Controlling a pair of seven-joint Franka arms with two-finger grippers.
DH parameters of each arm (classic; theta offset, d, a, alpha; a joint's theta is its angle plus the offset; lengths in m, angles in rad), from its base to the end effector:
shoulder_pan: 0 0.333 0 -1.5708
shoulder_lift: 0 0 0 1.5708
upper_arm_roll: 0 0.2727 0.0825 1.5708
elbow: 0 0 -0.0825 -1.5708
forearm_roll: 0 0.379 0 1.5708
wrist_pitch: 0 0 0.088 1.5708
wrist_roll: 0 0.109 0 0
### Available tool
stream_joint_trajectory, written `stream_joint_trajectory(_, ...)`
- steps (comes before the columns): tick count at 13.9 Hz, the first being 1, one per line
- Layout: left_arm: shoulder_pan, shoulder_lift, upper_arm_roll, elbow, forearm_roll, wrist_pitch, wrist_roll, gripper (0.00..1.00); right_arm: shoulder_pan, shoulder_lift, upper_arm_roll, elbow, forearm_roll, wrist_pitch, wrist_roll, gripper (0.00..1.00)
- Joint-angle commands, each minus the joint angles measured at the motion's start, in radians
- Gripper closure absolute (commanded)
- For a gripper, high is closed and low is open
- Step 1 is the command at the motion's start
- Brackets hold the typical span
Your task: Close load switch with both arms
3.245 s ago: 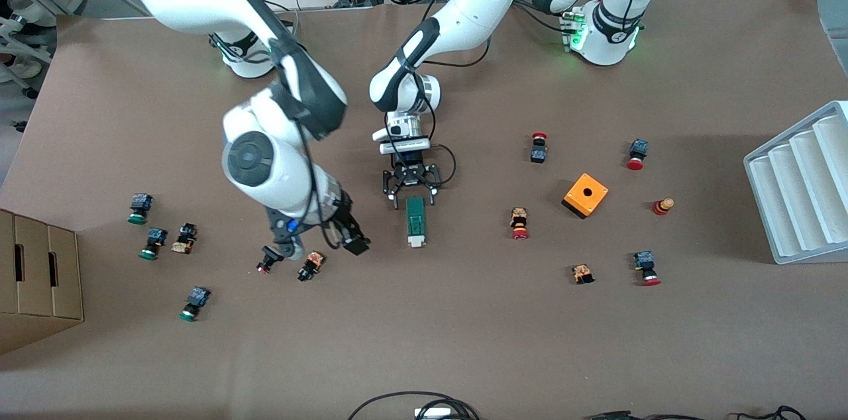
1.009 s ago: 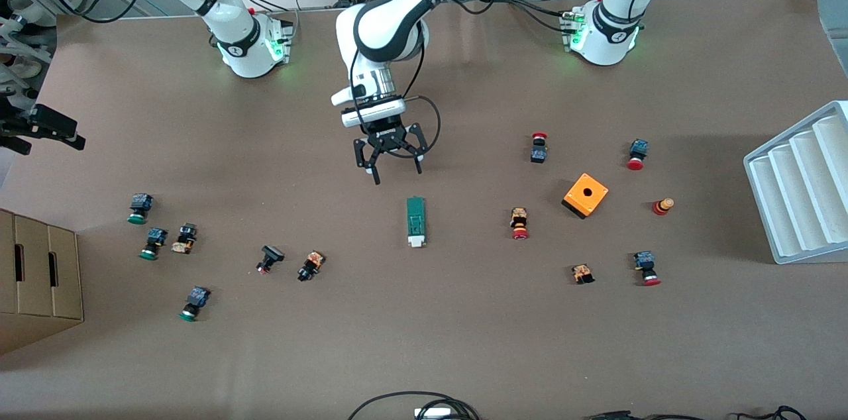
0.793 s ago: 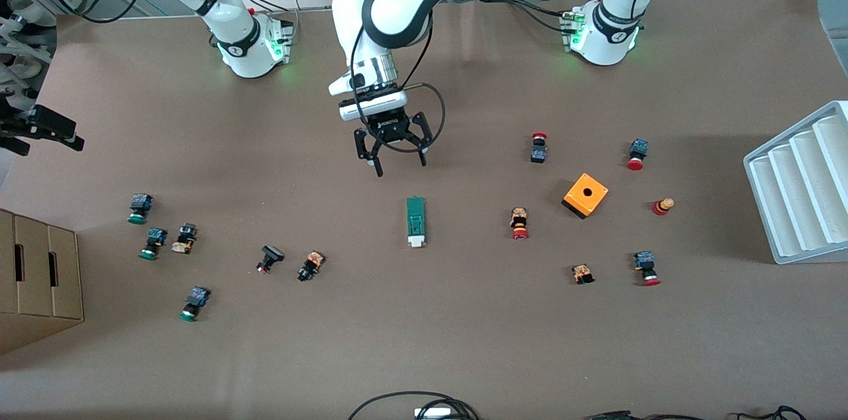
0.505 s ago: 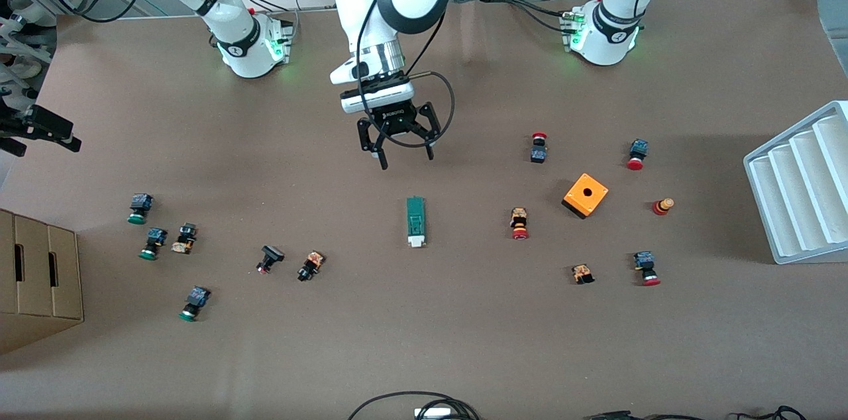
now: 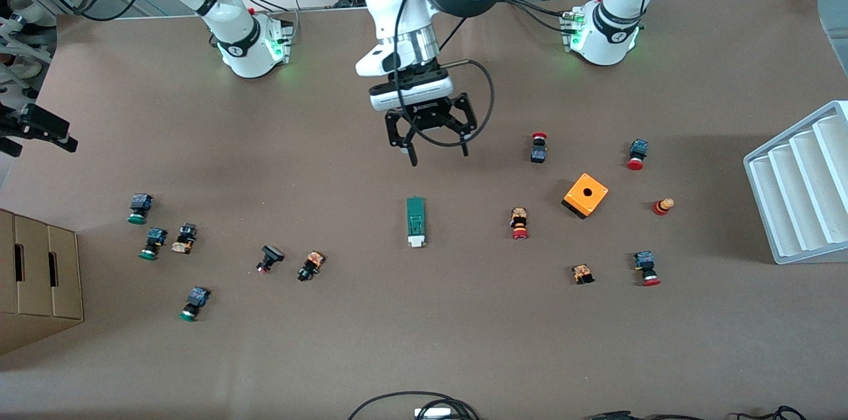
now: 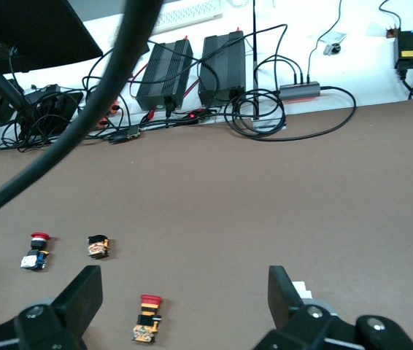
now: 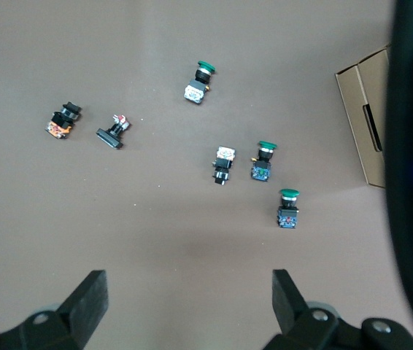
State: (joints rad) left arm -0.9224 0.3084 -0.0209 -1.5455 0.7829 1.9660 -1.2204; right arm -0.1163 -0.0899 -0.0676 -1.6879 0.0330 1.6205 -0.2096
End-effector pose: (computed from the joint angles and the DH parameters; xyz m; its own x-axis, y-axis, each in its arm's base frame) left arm 0.4229 -0.5004 0.4611 0.7694 -0.0779 0.6340 0.0874 -0.9704 -0.2253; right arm 0.5207 -0.0947 0.5771 0.9993 0.0241 0.0299 0.0251 -0.9991 -0.0336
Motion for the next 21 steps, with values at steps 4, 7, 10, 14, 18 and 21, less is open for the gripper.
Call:
stream_joint_trajectory(4,0.164,-0.133,-0.011,-0.035,-0.16,-0.064,0.158,0.0,-0.003,0.004,-0.003,0.013,0.018,0.005,-0.001,0.0)
stream_joint_trajectory(7,0.264,-0.172,-0.011,-0.033,-0.252,-0.087,0.319,0.0,-0.005,0.004,-0.003,0.013,0.018,0.004,-0.008,0.0)
stream_joint_trajectory(10,0.361,-0.206,-0.011,-0.028,-0.33,-0.125,0.476,0.0,-0.005,0.004,-0.003,0.013,0.018,0.005,-0.008,0.0)
stream_joint_trajectory(14,0.493,-0.219,-0.005,-0.001,-0.471,-0.127,0.564,0.0,-0.005,0.012,-0.004,0.013,0.018,0.005,-0.008,0.0)
stream_joint_trajectory(18,0.594,-0.229,-0.005,-0.001,-0.548,-0.151,0.57,0.0,-0.002,0.012,-0.003,0.013,0.016,0.004,-0.011,0.0)
stream_joint_trajectory(21,0.634,-0.23,-0.005,0.001,-0.579,-0.151,0.572,0.0,0.001,0.012,-0.003,0.013,0.008,0.002,-0.011,0.0)
